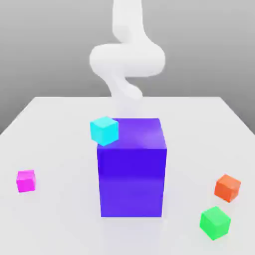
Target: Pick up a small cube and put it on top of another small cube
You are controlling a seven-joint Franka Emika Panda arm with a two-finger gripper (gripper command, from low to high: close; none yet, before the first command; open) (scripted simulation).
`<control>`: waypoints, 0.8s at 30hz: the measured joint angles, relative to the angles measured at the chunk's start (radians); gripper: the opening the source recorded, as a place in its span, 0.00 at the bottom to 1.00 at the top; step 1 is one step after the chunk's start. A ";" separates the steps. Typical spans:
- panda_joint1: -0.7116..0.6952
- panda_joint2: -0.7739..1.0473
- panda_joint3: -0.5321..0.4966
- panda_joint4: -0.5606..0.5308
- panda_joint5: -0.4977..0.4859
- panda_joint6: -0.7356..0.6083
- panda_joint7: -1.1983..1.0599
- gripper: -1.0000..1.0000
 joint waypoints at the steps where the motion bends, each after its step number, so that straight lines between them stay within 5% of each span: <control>1: -0.026 0.040 -0.010 -0.018 -0.009 0.022 0.026 0.50; 15: -0.344 0.547 -0.204 -0.248 -0.042 0.315 0.300 0.50; 21: -0.482 0.771 -0.280 -0.346 0.079 0.439 0.320 0.50; 24: -0.531 0.884 -0.237 -0.352 0.181 0.512 0.268 0.50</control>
